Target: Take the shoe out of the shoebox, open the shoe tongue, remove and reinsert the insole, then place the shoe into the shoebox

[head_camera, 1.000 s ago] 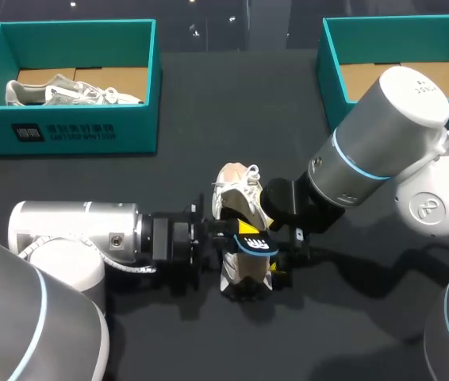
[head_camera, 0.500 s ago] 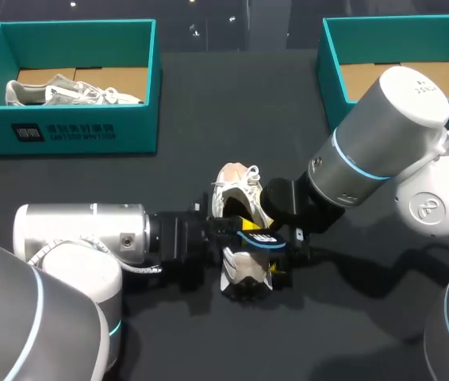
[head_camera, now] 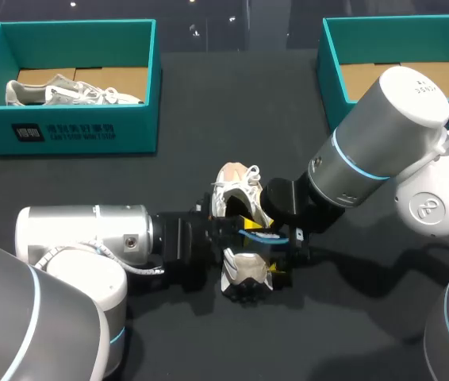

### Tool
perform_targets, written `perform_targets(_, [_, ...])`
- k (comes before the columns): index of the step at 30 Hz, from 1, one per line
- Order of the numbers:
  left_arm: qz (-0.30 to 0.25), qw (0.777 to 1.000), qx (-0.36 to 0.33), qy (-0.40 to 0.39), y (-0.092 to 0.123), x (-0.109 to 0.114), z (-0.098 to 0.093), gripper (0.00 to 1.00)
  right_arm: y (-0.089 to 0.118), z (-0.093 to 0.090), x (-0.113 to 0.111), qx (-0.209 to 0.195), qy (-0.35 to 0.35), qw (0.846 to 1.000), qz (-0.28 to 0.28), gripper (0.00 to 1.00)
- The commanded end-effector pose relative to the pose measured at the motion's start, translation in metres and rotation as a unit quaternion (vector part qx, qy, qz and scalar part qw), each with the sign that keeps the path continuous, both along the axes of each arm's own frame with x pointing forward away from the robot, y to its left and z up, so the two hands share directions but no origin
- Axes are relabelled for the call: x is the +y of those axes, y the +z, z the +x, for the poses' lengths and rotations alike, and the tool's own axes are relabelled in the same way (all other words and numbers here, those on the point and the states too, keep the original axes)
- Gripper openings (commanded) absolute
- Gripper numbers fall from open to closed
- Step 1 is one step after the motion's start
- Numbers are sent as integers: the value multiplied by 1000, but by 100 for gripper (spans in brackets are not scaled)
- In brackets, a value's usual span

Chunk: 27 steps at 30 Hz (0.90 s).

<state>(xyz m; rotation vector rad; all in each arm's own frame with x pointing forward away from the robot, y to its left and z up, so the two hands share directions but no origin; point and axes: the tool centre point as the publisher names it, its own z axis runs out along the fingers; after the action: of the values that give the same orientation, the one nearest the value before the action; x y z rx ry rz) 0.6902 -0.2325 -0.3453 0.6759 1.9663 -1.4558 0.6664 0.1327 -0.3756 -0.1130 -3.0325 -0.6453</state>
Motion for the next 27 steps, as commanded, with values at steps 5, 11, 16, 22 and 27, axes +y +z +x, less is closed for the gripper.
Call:
perform_targets(5, [-26, 999, 8, -18, 12, 9, -6, 22, -1, -1, 1, -1, -1, 1000, 0, 100])
perform_targets(11, [-39, 999, 9, -34, 23, 12, -15, 20, -1, -1, 1, -1, -1, 1000, 0, 100])
perform_targets(16, [-43, 998, 10, -51, 28, 11, -24, 24, -1, -1, 1, -1, -1, 1000, 0, 100])
perform_targets(22, [-39, 997, 6, -66, 27, 5, -30, 18, -1, -1, 1, -1, -1, 1000, 0, 100])
perform_targets(27, [-29, 998, -1, -64, 19, 0, -26, 0, -1, -1, 1, -1, -1, 1000, 0, 100])
